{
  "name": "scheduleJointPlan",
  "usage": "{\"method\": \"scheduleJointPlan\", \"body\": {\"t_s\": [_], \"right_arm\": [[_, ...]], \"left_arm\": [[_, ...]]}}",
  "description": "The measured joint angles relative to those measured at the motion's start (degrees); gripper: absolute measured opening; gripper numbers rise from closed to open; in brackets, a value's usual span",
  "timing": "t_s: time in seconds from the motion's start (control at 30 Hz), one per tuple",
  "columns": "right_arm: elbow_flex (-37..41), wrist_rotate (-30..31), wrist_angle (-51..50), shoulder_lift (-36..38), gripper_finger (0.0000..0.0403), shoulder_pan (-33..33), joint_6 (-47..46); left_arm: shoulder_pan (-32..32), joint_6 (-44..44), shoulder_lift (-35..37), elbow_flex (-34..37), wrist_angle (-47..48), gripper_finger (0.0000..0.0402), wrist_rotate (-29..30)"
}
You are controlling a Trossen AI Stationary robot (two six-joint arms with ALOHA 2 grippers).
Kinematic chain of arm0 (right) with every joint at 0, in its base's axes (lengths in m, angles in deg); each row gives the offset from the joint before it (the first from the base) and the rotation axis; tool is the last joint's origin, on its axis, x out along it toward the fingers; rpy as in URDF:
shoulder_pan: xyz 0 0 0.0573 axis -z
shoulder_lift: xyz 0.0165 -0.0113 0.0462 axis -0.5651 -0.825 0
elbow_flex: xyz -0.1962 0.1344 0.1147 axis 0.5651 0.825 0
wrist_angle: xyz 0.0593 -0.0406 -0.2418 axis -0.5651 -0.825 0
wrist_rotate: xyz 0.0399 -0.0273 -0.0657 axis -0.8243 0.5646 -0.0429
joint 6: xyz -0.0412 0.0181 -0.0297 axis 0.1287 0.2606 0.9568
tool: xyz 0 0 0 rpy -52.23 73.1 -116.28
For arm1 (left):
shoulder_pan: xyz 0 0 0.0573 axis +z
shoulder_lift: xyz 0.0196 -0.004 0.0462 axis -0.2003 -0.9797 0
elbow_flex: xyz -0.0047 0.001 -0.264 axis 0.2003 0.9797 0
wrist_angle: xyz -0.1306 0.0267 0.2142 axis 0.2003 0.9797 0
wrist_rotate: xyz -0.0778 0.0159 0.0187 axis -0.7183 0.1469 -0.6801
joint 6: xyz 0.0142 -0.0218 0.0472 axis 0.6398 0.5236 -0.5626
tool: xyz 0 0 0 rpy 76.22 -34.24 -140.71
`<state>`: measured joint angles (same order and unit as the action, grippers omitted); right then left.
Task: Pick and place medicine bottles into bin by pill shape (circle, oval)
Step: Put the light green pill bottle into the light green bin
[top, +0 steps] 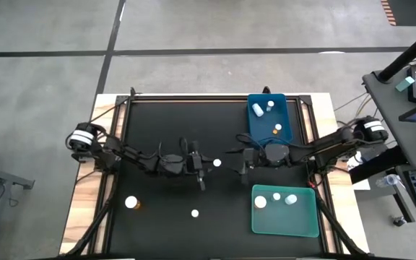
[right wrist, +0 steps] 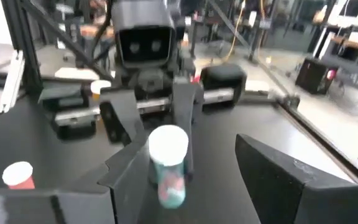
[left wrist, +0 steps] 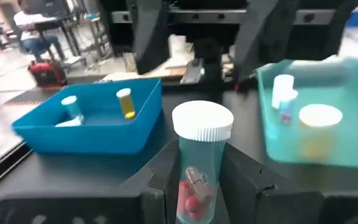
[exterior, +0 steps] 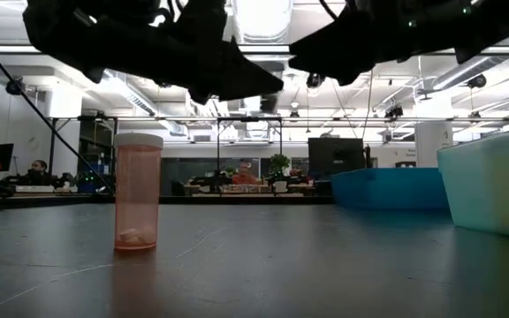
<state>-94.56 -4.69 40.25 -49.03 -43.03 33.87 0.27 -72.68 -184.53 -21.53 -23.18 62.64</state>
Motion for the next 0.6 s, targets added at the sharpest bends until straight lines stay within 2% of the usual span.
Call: {"method": "scheduleJointPlan", "body": {"t_s": [0.13, 0.3, 0.6], "right_arm": [[-2.6, 0.0, -5.8, 0.6, 0.0226, -0.2, 0.1], [-5.6, 0.0, -9.8, -1.1, 0.0226, -0.2, 0.1], [-8.5, 0.0, -10.0, -4.8, 0.0223, -0.2, 0.1]], "left_arm": [[0.0, 0.1, 0.9, 0.0, 3.7, 0.0075, 2.1], [0.0, 0.1, 1.1, 0.0, 3.4, 0.0075, 2.2], [0.0, 0.0, 1.1, 0.0, 3.4, 0.0075, 2.2]]}}
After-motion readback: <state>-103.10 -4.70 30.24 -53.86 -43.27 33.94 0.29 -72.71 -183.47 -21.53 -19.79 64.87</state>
